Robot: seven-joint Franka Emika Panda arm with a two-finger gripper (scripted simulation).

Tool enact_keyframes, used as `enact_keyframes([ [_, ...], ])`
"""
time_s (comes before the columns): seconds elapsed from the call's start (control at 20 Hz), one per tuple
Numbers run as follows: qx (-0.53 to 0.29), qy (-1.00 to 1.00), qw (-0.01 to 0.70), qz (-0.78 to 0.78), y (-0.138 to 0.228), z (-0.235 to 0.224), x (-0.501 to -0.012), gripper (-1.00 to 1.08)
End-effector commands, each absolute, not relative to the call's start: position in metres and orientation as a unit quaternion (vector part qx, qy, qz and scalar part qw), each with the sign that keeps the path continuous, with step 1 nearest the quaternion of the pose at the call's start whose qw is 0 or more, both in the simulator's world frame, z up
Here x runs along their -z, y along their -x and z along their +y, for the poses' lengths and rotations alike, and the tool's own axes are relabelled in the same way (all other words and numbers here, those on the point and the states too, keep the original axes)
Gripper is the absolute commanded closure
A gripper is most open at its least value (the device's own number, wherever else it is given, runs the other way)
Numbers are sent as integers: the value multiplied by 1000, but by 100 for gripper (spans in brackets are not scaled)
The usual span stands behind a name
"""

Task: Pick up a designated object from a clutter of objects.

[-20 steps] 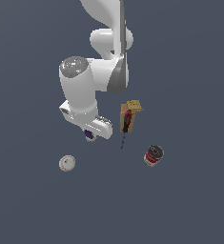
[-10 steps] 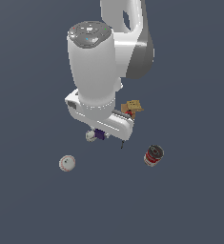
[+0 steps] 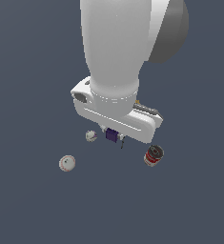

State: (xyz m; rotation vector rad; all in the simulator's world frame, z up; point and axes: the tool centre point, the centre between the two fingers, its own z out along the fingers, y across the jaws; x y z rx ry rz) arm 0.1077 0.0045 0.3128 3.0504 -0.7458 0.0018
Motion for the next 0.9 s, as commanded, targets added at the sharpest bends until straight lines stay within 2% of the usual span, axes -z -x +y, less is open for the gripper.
enact_keyframes([
  [0.0, 0, -971, 1, -238, -116, 12, -325, 108],
  [0.85, 0, -971, 0, -237, -140, 32, -355, 108],
])
